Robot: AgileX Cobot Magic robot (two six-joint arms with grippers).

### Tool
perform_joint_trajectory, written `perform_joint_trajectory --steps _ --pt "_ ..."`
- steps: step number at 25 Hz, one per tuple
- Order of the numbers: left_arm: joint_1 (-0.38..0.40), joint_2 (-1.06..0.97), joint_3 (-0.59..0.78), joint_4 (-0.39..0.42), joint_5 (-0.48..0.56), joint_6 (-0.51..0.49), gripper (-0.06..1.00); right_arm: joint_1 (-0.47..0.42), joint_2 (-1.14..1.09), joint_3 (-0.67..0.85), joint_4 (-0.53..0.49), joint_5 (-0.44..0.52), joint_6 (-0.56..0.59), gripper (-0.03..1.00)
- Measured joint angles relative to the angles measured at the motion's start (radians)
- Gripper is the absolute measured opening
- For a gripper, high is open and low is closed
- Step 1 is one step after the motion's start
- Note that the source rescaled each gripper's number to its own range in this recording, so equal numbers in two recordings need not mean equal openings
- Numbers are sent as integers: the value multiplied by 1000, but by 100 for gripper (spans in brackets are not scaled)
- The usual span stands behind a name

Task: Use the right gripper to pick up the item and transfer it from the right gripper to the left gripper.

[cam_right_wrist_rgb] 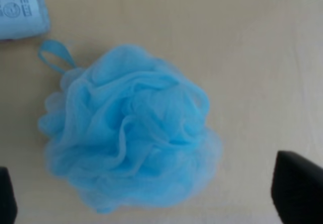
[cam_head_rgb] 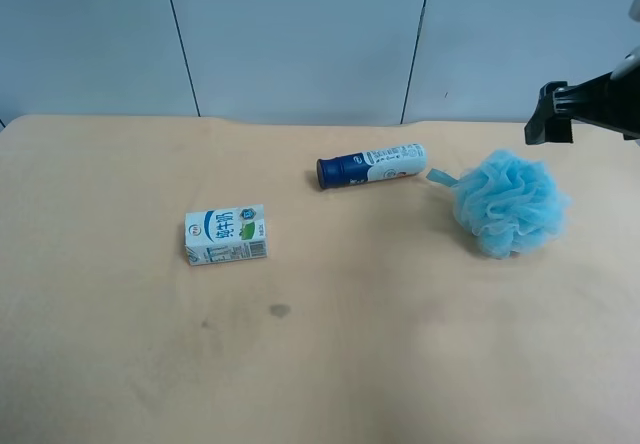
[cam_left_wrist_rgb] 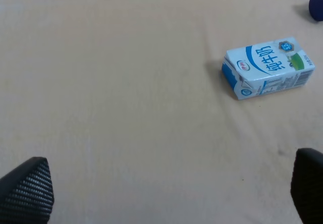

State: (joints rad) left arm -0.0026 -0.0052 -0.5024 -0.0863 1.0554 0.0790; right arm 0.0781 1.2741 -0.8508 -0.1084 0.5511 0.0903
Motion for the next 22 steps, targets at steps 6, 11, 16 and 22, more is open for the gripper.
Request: perform_joint_trajectory --steps 6,11,16,22 --pt "0 0 0 0 0 0 100 0 80 0 -7 -32 0 100" --pt "0 0 0 0 0 0 100 0 148 0 -7 -60 0 100" --pt "0 0 0 0 0 0 100 0 209 -1 -7 -91 0 99" --pt "0 0 0 0 0 0 100 0 288 -1 -7 -133 0 99"
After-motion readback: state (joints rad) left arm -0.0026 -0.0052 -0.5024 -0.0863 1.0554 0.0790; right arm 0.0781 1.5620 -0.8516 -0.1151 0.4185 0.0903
